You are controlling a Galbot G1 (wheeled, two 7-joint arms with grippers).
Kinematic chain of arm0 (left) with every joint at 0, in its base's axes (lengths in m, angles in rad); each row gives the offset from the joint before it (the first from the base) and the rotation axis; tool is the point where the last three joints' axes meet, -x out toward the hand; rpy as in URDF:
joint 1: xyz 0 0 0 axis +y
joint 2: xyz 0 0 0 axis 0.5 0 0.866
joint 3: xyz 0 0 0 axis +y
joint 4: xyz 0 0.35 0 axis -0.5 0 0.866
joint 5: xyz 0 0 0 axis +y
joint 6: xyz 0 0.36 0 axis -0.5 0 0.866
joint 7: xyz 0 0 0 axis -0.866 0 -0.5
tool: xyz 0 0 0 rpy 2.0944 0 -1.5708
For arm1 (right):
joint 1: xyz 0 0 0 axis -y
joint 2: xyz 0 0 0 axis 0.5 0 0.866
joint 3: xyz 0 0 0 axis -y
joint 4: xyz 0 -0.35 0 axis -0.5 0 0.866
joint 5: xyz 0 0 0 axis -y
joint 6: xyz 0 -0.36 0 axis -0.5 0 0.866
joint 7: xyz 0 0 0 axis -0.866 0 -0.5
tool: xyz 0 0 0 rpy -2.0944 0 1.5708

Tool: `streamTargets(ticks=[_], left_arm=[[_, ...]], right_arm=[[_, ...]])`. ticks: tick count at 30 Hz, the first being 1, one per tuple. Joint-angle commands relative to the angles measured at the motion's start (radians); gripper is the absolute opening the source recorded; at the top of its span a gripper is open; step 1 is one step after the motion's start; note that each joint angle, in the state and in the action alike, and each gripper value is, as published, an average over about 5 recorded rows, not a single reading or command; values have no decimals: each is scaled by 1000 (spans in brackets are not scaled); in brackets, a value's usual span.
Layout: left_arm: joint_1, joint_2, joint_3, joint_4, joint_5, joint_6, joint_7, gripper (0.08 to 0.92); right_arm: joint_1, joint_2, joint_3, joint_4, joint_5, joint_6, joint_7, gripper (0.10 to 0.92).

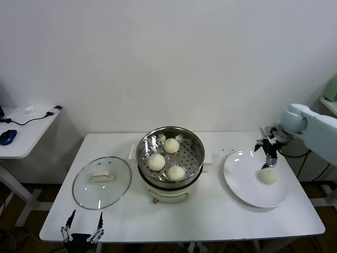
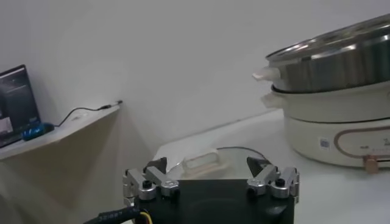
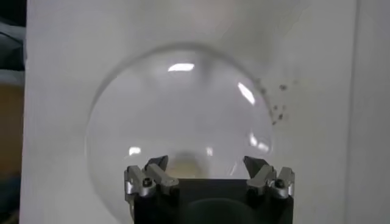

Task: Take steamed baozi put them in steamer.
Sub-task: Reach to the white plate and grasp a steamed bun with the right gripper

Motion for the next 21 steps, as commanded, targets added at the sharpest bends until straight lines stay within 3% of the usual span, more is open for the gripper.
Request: streamTargets(ticks=[1,21], left_arm=[[2,-7,0,0,5,0,0,823],[-5,-4,-13,16,6,2,1,823]], right_arm=[[-272,-19,241,-145,-150,25,-9,823],[-269,176,291,-356,-192,93,4,823]])
